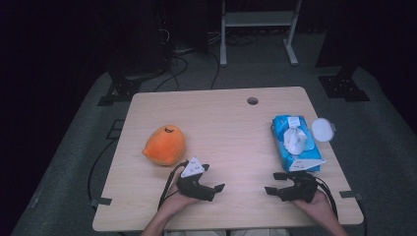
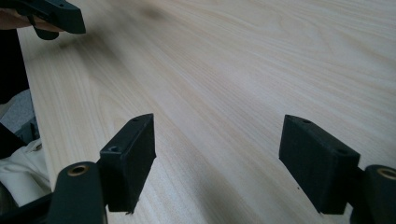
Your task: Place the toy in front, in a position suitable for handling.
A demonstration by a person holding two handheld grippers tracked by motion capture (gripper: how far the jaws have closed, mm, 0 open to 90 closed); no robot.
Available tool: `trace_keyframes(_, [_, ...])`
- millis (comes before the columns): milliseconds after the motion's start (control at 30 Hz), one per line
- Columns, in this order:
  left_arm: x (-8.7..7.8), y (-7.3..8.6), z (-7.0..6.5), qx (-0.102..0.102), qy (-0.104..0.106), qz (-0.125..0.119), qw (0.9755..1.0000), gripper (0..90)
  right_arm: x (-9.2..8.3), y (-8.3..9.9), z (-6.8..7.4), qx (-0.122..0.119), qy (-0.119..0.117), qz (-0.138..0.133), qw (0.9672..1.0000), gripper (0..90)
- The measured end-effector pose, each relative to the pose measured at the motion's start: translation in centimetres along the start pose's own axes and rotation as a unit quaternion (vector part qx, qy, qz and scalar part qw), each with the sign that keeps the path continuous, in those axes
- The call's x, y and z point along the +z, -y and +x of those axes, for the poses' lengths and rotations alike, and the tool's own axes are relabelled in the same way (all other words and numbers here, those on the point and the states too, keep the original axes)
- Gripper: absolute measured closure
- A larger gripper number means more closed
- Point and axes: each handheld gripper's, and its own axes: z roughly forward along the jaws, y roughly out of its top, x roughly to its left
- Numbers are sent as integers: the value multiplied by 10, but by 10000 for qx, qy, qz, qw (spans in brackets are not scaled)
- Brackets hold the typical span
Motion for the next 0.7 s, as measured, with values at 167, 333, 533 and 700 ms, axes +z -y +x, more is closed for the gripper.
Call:
trace_keyframes(167, [-1,-4,-1,114,-38,-10,9999,101,0,0,-1,27,-13,-26,10000,258])
trace_keyframes(333, [-8,-11,2,148,-205,-155,9996,101,2,0,-1,18,-4,23,10000,259])
trace_keyframes(533, [-24,-24,13,149,-370,-426,9983,102,2,-1,-1,30,21,16,10000,258])
trace_keyframes(700, [-45,-34,25,94,-612,-756,9952,102,4,-1,-2,65,34,37,10000,258])
